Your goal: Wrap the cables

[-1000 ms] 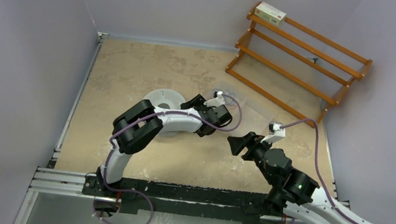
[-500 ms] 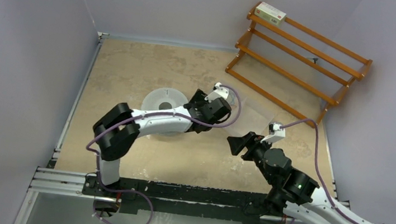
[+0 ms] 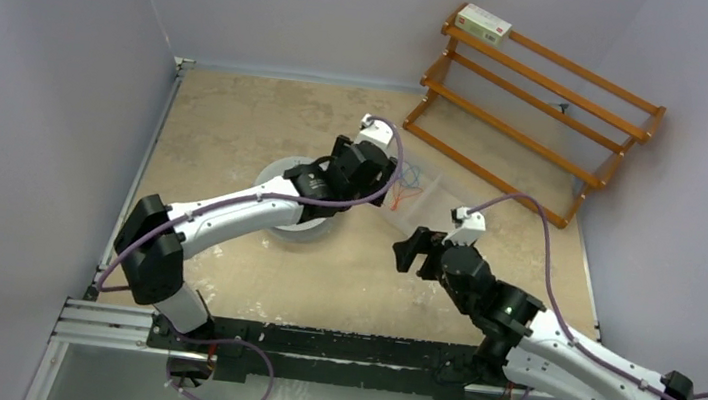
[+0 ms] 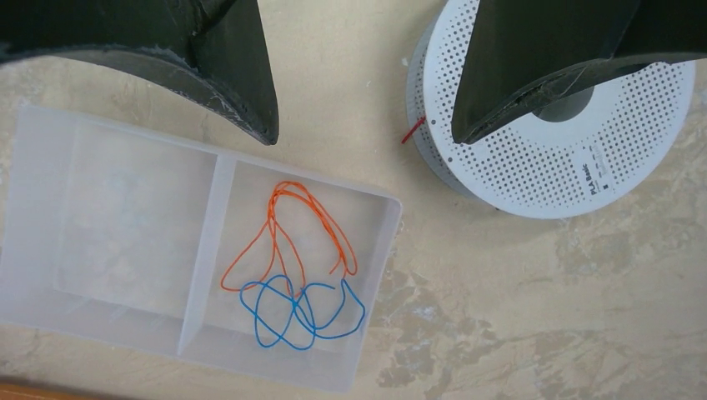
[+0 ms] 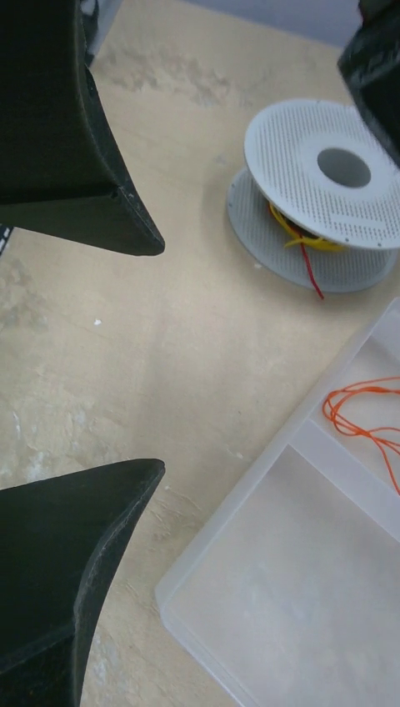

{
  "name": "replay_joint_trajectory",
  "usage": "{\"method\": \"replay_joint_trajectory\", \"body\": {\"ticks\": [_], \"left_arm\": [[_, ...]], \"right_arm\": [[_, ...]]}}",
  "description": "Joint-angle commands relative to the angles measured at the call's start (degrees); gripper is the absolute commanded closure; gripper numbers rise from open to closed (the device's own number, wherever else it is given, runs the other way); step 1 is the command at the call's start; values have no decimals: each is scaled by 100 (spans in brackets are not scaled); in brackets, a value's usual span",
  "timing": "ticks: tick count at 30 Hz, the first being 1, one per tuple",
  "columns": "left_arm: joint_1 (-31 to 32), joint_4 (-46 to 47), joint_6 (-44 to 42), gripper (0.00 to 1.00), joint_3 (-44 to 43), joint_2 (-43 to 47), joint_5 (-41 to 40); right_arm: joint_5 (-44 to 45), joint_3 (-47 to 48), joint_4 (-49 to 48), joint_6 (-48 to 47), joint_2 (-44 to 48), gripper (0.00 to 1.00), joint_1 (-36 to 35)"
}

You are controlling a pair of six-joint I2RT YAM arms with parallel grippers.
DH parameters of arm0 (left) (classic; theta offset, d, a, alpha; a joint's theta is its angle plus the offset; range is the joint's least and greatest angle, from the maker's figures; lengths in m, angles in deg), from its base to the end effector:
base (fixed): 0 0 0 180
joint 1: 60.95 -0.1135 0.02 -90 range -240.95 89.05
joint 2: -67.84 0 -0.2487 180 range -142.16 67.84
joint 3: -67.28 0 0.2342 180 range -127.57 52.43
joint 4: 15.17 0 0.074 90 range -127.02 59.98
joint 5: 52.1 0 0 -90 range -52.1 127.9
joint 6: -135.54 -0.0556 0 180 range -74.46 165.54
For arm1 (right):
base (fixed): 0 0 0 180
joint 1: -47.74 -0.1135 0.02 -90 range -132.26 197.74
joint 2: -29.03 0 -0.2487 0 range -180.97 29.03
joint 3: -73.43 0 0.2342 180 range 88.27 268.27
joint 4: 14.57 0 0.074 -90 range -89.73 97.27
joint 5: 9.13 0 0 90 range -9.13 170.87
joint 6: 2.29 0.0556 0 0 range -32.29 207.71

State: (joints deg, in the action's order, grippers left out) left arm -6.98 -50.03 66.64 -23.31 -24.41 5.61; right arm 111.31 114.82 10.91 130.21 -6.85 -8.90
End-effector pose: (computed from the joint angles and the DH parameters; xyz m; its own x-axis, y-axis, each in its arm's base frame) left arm 0.2364 -0.2746 0.2832 -0.4818 0.1450 -0.8642 0.2762 0.9611 0.0073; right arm 0.1149 0.1233 0.2401 -0.4481 0.3787 -0.8098 -0.2110 0.8355 0.5074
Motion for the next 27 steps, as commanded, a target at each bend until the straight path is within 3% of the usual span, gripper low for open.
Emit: {"method": "replay_joint_trajectory", "body": {"ticks": [1,11,16,20,27], "left_arm": [[-577,-130,313,25,4,529,1028],[-1706,-648,240,17,272,1674,1514],[-2406,-634,345,15,901,2509,1616],[-2616,-654,420,13,1412,3170,1357],[-2620,-917,728,13,1719,3883,681]], "right_arm": [[-324,591,-470,-672,-844,6,440],[-1199,1739,-469,-1750,-2396,1,1461],[-2061,2062,-532,-2042,-2736,1,2906],[-2830,2333,-479,-1963,-2982,1,3871],[-2185,2839,-37,-1696,-2979,1,4038]]}}
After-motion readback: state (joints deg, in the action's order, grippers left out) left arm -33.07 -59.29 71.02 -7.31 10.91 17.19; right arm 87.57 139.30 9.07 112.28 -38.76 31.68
